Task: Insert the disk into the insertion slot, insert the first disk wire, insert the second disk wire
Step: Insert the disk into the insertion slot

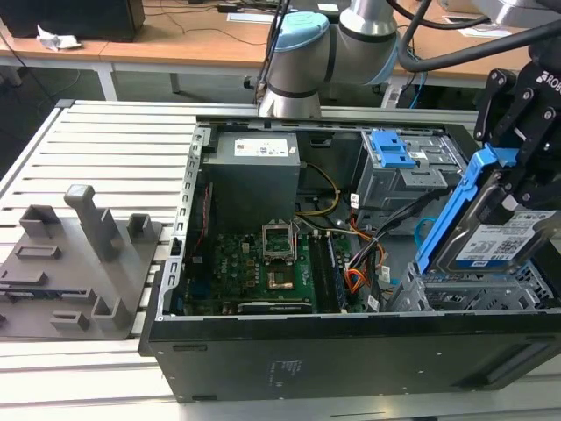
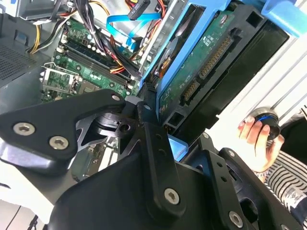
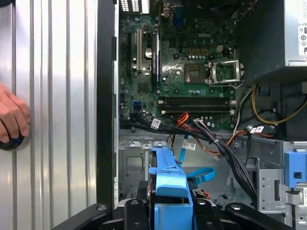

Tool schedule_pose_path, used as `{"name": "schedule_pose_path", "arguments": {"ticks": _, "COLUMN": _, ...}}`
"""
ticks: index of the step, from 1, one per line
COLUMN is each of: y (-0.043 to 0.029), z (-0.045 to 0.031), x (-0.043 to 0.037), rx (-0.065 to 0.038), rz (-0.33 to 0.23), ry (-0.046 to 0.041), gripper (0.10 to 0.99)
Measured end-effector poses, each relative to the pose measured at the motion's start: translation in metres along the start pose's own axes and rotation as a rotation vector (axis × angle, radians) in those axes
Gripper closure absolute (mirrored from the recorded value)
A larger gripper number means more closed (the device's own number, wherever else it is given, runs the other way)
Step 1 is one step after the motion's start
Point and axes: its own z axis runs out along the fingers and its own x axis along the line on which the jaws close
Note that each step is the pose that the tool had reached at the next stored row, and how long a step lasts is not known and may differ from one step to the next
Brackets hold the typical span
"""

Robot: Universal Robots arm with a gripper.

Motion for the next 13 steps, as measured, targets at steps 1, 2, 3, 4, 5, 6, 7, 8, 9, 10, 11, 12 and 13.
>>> {"name": "schedule_pose_path", "arguments": {"ticks": 1, "y": -0.0006, "z": 0.0014, "x": 0.0, "rx": 0.0, "rz": 0.0, "ry": 0.0, "gripper": 0.722}}
{"name": "schedule_pose_path", "arguments": {"ticks": 2, "y": -0.0011, "z": 0.0029, "x": 0.0, "rx": 0.0, "rz": 0.0, "ry": 0.0001, "gripper": 0.722}}
{"name": "schedule_pose_path", "arguments": {"ticks": 3, "y": -0.0012, "z": 0.0044, "x": 0.0, "rx": 0.0, "rz": 0.0, "ry": -0.0001, "gripper": 0.722}}
{"name": "schedule_pose_path", "arguments": {"ticks": 4, "y": -0.0013, "z": 0.0065, "x": 0.0, "rx": 0.0, "rz": 0.0, "ry": -0.0001, "gripper": 0.722}}
{"name": "schedule_pose_path", "arguments": {"ticks": 5, "y": -0.0015, "z": 0.0097, "x": 0.0, "rx": 0.0, "rz": 0.0, "ry": -0.0003, "gripper": 0.722}}
{"name": "schedule_pose_path", "arguments": {"ticks": 6, "y": -0.0016, "z": 0.0129, "x": 0.0, "rx": 0.0, "rz": 0.0, "ry": -0.0003, "gripper": 0.722}}
{"name": "schedule_pose_path", "arguments": {"ticks": 7, "y": -0.0017, "z": 0.0154, "x": -0.0001, "rx": 0.0, "rz": 0.0, "ry": -0.0001, "gripper": 0.722}}
{"name": "schedule_pose_path", "arguments": {"ticks": 8, "y": -0.0018, "z": 0.0185, "x": -0.0001, "rx": 0.0, "rz": 0.0, "ry": 0.0, "gripper": 0.722}}
{"name": "schedule_pose_path", "arguments": {"ticks": 9, "y": -0.0019, "z": 0.0212, "x": -0.0001, "rx": -0.001, "rz": 0.0, "ry": -0.0001, "gripper": 0.722}}
{"name": "schedule_pose_path", "arguments": {"ticks": 10, "y": -0.002, "z": 0.0231, "x": -0.0001, "rx": -0.001, "rz": 0.0, "ry": -0.0001, "gripper": 0.722}}
{"name": "schedule_pose_path", "arguments": {"ticks": 11, "y": -0.0022, "z": 0.0266, "x": -0.0001, "rx": -0.001, "rz": 0.0, "ry": -0.0001, "gripper": 0.722}}
{"name": "schedule_pose_path", "arguments": {"ticks": 12, "y": -0.0023, "z": 0.0288, "x": -0.0001, "rx": -0.001, "rz": 0.0, "ry": -0.0001, "gripper": 0.722}}
{"name": "schedule_pose_path", "arguments": {"ticks": 13, "y": -0.0023, "z": 0.0305, "x": -0.0001, "rx": -0.001, "rz": 0.0, "ry": 0.0001, "gripper": 0.722}}
